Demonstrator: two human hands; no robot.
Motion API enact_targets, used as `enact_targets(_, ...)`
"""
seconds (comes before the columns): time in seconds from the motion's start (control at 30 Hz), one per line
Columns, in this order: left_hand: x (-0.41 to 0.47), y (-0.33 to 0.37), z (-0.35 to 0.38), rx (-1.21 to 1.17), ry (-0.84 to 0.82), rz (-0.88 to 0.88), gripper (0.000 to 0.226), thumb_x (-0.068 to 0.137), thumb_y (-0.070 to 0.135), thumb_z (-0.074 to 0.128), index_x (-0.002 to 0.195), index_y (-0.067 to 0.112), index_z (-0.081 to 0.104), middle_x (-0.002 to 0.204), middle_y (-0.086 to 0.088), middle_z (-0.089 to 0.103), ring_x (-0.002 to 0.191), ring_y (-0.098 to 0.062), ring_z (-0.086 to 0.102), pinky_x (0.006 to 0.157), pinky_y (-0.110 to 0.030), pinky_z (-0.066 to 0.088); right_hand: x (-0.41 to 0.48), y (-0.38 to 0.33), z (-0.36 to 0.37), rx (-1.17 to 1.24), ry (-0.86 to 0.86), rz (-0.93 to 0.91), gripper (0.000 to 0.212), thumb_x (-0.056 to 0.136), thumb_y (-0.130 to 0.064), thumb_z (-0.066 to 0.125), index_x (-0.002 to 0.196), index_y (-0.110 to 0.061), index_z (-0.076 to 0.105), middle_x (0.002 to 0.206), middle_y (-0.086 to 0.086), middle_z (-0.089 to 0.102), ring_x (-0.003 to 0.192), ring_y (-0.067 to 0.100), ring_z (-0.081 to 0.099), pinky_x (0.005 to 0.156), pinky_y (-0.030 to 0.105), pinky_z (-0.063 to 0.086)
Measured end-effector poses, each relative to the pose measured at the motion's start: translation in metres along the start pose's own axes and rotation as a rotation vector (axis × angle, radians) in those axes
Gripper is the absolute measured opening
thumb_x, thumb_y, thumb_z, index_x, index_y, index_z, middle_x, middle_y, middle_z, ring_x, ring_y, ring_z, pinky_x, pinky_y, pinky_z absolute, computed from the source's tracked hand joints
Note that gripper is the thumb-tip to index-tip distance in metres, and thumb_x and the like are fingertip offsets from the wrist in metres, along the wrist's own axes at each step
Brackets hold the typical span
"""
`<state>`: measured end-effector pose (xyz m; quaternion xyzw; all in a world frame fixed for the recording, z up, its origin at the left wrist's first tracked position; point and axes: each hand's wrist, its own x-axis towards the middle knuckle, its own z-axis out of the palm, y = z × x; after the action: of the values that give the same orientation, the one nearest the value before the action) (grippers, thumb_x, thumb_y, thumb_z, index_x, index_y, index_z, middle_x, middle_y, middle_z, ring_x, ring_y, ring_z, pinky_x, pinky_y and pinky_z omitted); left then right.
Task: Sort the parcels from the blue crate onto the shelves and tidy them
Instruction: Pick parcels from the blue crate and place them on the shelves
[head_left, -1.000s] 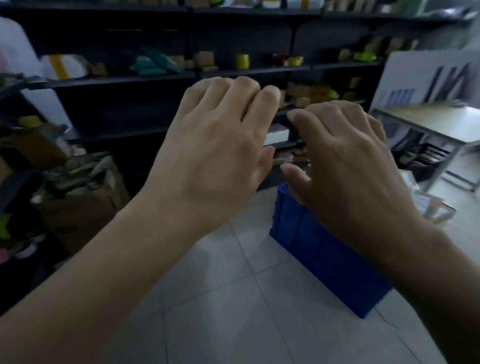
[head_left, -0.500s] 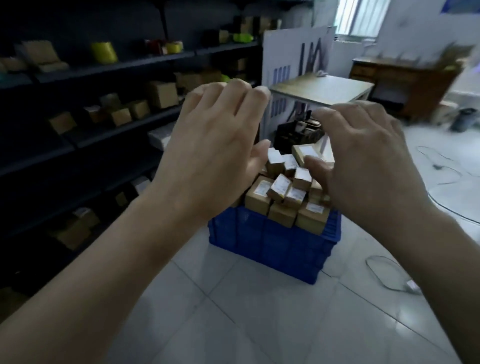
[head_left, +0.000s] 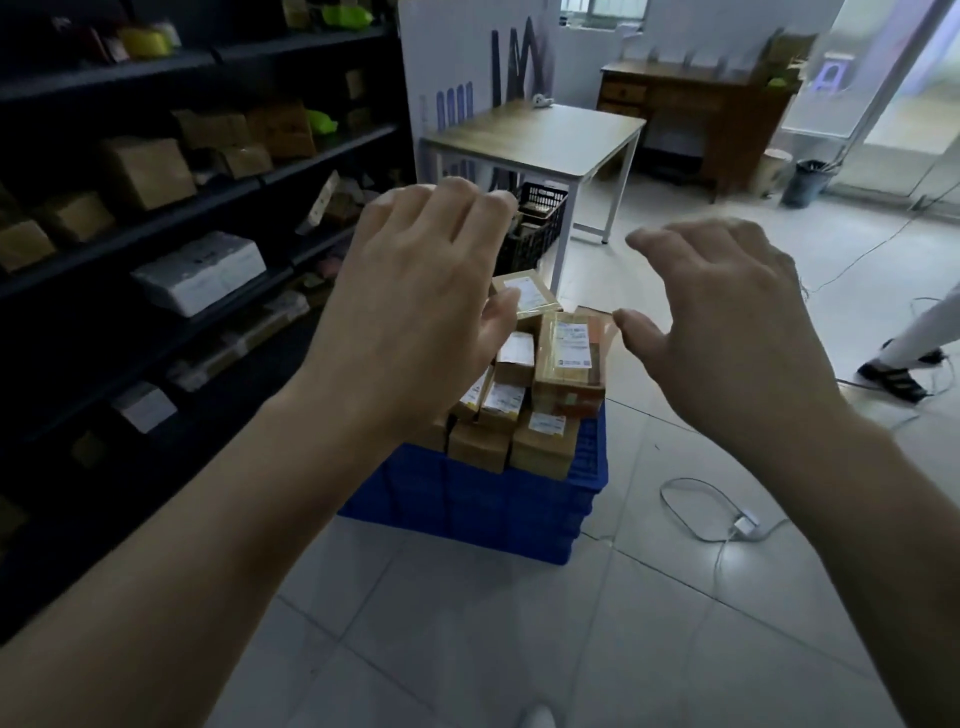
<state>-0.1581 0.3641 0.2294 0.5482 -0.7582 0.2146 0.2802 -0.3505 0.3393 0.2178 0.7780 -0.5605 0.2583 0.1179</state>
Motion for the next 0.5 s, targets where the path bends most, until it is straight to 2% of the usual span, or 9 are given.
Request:
enact_targets(0.23, 0.065, 0.008, 0.075, -0.015, -0.051, -0.026, 0.048, 0.082, 0.025, 0.059, 0.124, 0.003, 0.052, 0.116, -0.016, 0.059, 0.108, -0.034, 0.055, 0.099, -0.046, 0.036, 0.062, 0.072, 0.043, 0.021, -0.069, 0.023, 0.052, 0.086, -0.018, 0.069, 0.135, -0.009, 0.053, 0.130, 0.015, 0.057, 0.126, 0.034, 0.042, 0.104, 0.046, 0.031)
enact_targets(0.37, 0.089, 0.002, 0.110, -0.005, -0.099, -0.053, 0.047, 0.082, 0.026, 0.058, 0.123, 0.004, 0.053, 0.116, -0.015, 0.059, 0.109, -0.034, 0.054, 0.099, -0.046, 0.036, 0.086, 0.095, 0.069, 0.029, -0.102, 0.036, 0.050, 0.088, -0.020, 0.066, 0.135, -0.009, 0.053, 0.130, 0.015, 0.057, 0.127, 0.034, 0.042, 0.104, 0.045, 0.030)
enact_targets(0.5, 0.108, -0.008, 0.146, -0.017, -0.142, -0.056, 0.046, 0.083, 0.022, 0.064, 0.124, 0.004, 0.053, 0.118, -0.015, 0.059, 0.110, -0.035, 0.054, 0.100, -0.046, 0.035, 0.109, 0.110, 0.097, 0.031, -0.148, 0.054, 0.049, 0.089, -0.020, 0.066, 0.135, -0.010, 0.053, 0.130, 0.015, 0.057, 0.128, 0.033, 0.041, 0.105, 0.045, 0.030)
